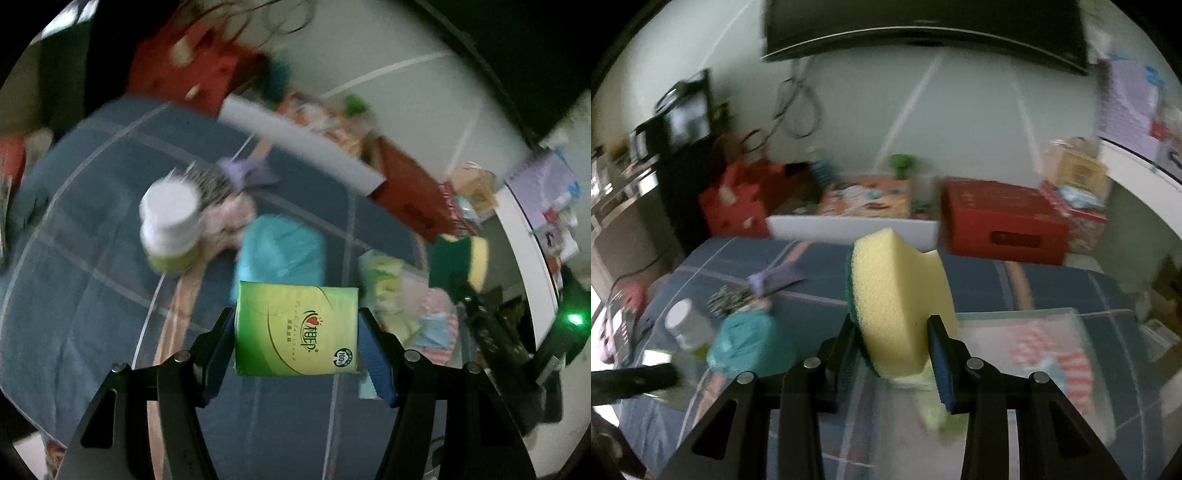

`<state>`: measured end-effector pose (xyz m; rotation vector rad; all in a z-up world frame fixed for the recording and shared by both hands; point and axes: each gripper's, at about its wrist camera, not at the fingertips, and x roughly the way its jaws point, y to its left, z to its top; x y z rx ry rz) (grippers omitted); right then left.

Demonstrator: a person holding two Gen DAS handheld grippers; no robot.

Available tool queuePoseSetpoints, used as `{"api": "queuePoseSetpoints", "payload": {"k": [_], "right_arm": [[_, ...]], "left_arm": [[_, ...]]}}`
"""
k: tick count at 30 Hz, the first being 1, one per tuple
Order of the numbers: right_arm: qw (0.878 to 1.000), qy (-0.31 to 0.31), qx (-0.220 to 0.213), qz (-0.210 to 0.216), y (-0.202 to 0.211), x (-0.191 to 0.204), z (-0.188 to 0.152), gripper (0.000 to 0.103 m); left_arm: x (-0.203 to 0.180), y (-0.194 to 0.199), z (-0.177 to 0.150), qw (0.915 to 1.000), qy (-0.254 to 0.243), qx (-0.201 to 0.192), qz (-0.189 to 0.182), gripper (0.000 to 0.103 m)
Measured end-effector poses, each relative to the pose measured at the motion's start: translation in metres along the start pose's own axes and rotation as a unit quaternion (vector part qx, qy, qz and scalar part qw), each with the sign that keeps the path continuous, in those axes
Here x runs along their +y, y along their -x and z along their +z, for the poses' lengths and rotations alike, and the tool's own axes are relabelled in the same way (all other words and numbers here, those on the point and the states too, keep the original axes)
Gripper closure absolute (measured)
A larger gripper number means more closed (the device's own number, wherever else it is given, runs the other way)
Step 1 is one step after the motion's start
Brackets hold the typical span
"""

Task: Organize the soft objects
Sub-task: 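Carry the tissue pack and sponge over the white tray and lower them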

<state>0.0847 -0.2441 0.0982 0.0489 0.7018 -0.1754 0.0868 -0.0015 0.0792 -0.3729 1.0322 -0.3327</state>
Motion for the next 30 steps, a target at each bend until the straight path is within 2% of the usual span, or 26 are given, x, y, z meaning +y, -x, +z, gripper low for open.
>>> {"api": "queuePoseSetpoints", "payload": {"k": [3,8,14,18,23,30], "right_arm": [[0.999,-0.023,-0.003,-0.046,-0.002,-0.031,0.001,0.064],[0.992,-0.098,-0.007,-0.077,-0.006,-0.091,-0.002,0.064],[0.982,-0.172,-0.018,-0.081,-0.018,-0.141,-0.017,0.064],[0.978,-0.195,-0.016,-0.067,-0.032,-0.151,-0.026,0.063],[0.979,-0.194,0.010,-0.066,-0.050,-0.149,-0.030,0.063],[0.980,-0.178,0.031,-0.082,-0.053,-0.142,-0.031,0.063]], "left_arm": [[-0.033,-0.002,0.007,0.9989,-0.045,-0.005,-0.008,0.037],[-0.090,-0.041,0.014,0.9936,-0.109,0.018,-0.022,0.037],[-0.138,-0.102,0.014,0.9865,-0.155,0.046,-0.028,0.037],[-0.163,-0.135,0.009,0.9805,-0.185,0.050,-0.044,0.037],[-0.180,-0.174,-0.001,0.9742,-0.209,0.066,-0.055,0.037],[-0.186,-0.196,-0.013,0.9700,-0.222,0.088,-0.046,0.037]]}}
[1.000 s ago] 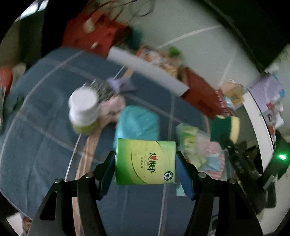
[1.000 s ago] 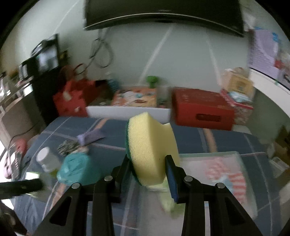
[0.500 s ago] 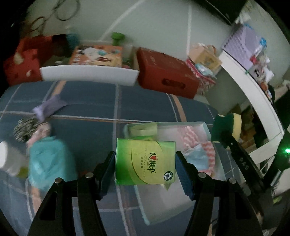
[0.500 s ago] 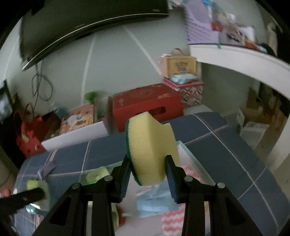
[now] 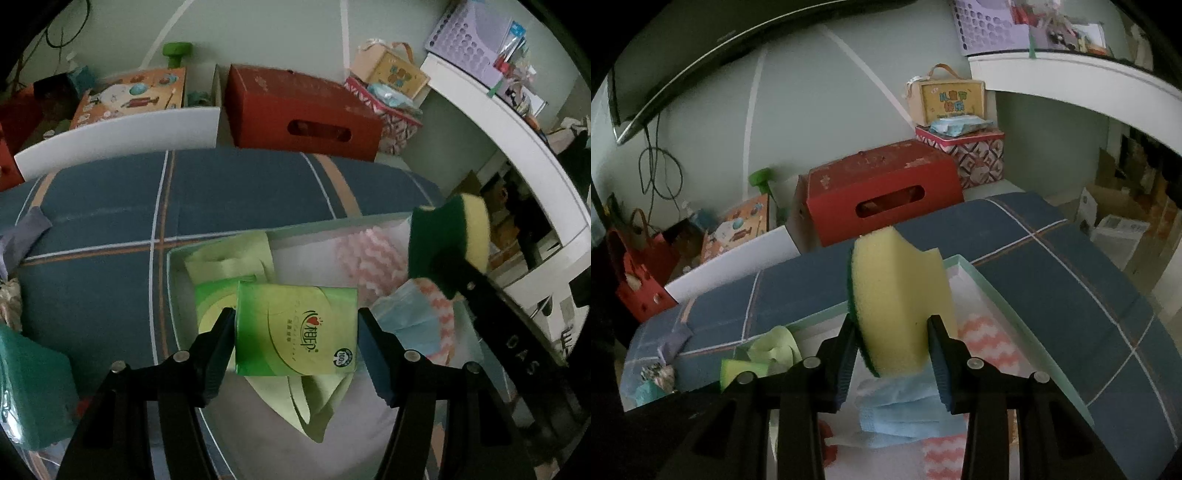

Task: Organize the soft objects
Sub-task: 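Carry the tissue pack and sponge over the white tray and lower them, then open both grippers to release tissue pack and sponge into the tray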

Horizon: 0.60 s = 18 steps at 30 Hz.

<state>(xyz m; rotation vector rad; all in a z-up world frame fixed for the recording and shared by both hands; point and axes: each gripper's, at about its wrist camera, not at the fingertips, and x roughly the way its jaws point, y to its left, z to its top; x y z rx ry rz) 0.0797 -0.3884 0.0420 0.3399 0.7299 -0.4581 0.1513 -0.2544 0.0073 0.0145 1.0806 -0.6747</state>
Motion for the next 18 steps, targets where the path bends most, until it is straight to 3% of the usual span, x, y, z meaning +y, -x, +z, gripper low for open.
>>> {"api": "queuePoseSetpoints", "payload": {"k": [3,6,12,14,18], "right_arm": [[1.000,0.015,0.013,-0.011,-0.002,0.005,-0.002,0.063],[0.999,0.028,0.022,-0.032,-0.002,0.005,-0.003,0.063],[0.999,0.025,0.023,-0.038,0.006,0.001,0.000,0.063],[0.998,0.028,0.026,-0.043,0.008,0.001,-0.001,0.063],[0.997,0.048,0.046,-0.044,0.006,0.005,-0.003,0.061]], "left_arm": [[0.000,-0.004,-0.001,0.9999,0.002,0.010,-0.002,0.035],[0.003,-0.001,-0.001,0.9998,0.011,0.015,-0.009,0.025],[0.009,0.010,-0.001,0.9992,0.027,0.028,-0.011,0.022],[0.013,0.017,0.000,0.9992,0.033,0.024,-0.005,0.014],[0.022,0.033,0.002,0.9987,0.048,0.012,0.016,0.012]]}}
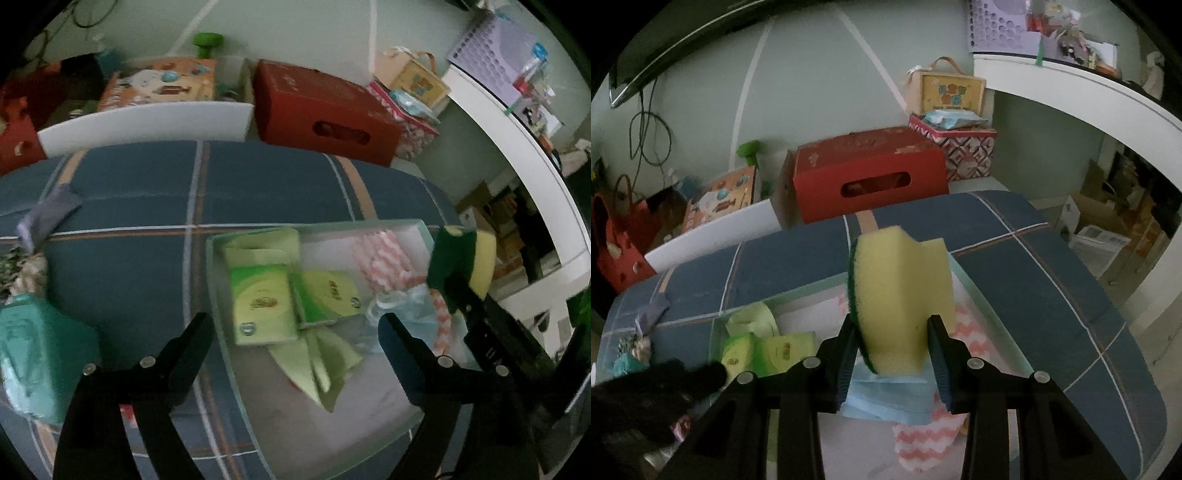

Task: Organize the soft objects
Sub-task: 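Open both grippers to release tissue pack and sponge into the tray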

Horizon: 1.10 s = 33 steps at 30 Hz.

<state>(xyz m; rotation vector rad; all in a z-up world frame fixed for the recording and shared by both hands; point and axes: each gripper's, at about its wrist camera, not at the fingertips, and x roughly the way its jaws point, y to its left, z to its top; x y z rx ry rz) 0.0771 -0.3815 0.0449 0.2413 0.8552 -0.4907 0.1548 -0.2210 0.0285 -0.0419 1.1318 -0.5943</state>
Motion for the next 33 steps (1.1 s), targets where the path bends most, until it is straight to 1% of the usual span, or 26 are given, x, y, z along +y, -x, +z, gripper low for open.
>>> {"api": "queuePoseSetpoints", "payload": {"k": [4,6,8,11,17,19,21,24,27,33], "right_arm": [[1.000,0.018,0.019,0.010,-0.004,0.009,-0.004,0.060],[0.999,0.024,0.037,0.029,-0.007,0.012,-0.006,0.052],[0.998,0.030,0.044,0.034,-0.008,0.016,-0.007,0.046],[0.998,0.037,0.042,0.035,-0.005,0.020,-0.008,0.042],[0.998,0.027,0.033,0.035,0.006,0.018,-0.005,0.039],[0.999,0.027,0.035,0.032,0.007,0.019,-0.004,0.037],[0.998,0.029,0.037,0.033,0.007,0.022,-0.004,0.033],[0.998,0.041,0.041,0.035,0.006,0.033,-0.003,0.026],[0.997,0.054,0.039,0.044,0.008,0.047,-0.005,0.022],[0.995,0.069,0.034,0.068,0.013,0.075,-0.008,0.017]], "left_arm": [[0.016,0.012,0.000,0.9994,0.017,-0.003,0.030,0.012],[0.022,0.015,-0.002,0.9991,0.023,-0.001,0.035,0.012],[0.029,0.018,-0.004,0.9987,0.030,0.002,0.042,0.012],[0.038,0.022,-0.005,0.9979,0.039,0.002,0.052,0.012],[0.048,0.035,-0.007,0.9971,0.048,-0.009,0.058,0.012],[0.051,0.040,-0.008,0.9964,0.050,-0.015,0.066,0.012],[0.055,0.045,-0.008,0.9951,0.052,-0.023,0.080,0.012],[0.062,0.054,-0.008,0.9937,0.056,-0.031,0.092,0.008],[0.070,0.065,-0.007,0.9920,0.061,-0.045,0.101,0.007],[0.099,0.091,-0.008,0.9855,0.087,-0.074,0.125,0.007]]}}
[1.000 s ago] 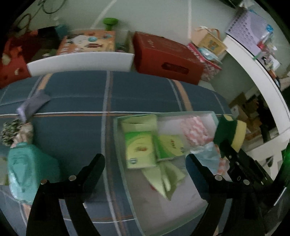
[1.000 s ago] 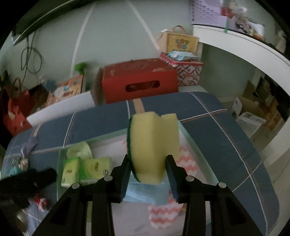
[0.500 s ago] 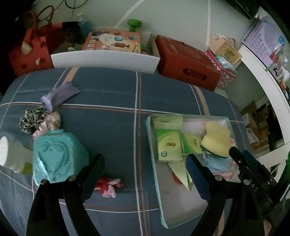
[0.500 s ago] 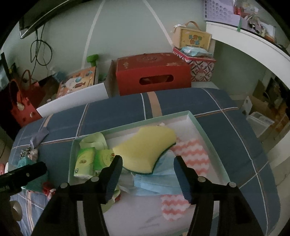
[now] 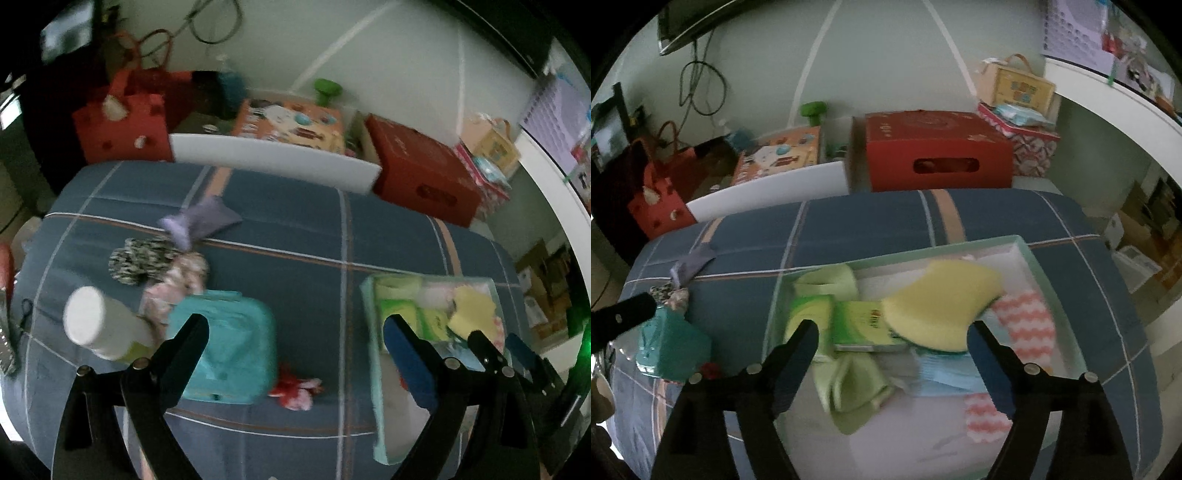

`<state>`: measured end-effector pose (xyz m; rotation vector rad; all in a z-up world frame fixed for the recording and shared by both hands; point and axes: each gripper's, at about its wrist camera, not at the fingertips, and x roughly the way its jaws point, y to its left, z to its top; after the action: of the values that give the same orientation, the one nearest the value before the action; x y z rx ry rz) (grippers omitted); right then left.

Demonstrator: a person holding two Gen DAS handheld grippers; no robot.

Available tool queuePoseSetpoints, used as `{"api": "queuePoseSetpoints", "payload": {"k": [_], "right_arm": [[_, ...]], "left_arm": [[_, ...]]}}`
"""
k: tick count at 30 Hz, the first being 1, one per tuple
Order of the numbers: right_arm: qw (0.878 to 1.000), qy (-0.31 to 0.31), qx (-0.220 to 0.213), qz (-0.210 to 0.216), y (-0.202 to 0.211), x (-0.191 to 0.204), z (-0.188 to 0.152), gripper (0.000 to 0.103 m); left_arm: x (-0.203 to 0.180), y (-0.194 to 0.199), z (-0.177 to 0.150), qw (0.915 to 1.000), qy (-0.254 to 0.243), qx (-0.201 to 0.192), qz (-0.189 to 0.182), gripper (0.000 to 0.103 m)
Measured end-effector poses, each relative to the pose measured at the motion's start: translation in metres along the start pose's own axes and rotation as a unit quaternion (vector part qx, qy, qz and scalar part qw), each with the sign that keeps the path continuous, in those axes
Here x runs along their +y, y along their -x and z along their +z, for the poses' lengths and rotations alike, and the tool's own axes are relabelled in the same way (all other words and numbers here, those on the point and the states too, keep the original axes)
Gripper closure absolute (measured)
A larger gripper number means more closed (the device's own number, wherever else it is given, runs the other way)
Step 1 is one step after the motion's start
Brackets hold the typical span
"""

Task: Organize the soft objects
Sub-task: 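Open both grippers to release tissue pack and sponge into the tray, then move the left gripper to the leopard-print scrunchie and close on it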

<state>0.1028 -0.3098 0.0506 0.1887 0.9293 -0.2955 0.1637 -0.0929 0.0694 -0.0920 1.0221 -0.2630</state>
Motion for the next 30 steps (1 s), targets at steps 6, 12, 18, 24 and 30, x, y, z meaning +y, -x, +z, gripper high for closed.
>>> {"api": "queuePoseSetpoints", "payload": {"k": [6,12,18,24,30], "right_arm": [[0.999,0.006,-0.004,0.037,0.000,0.030,0.000,0.016],[0.998,0.017,-0.007,0.065,0.001,0.060,0.000,0.016],[0.996,0.042,-0.012,0.080,0.004,0.093,-0.001,0.016],[0.994,0.062,-0.008,0.092,0.005,0.120,-0.003,0.016],[0.993,0.053,0.009,0.103,0.005,0.141,0.015,0.016]], "left_arm": [[0.053,0.012,0.002,0.9985,0.045,-0.009,0.028,0.007],[0.108,0.020,0.000,0.9942,0.098,-0.017,0.042,0.007],[0.163,0.022,0.011,0.9918,0.115,-0.021,0.051,0.007],[0.216,0.015,0.022,0.9891,0.141,-0.006,0.040,0.007],[0.242,0.013,0.035,0.9916,0.125,-0.017,0.029,0.007]]}}
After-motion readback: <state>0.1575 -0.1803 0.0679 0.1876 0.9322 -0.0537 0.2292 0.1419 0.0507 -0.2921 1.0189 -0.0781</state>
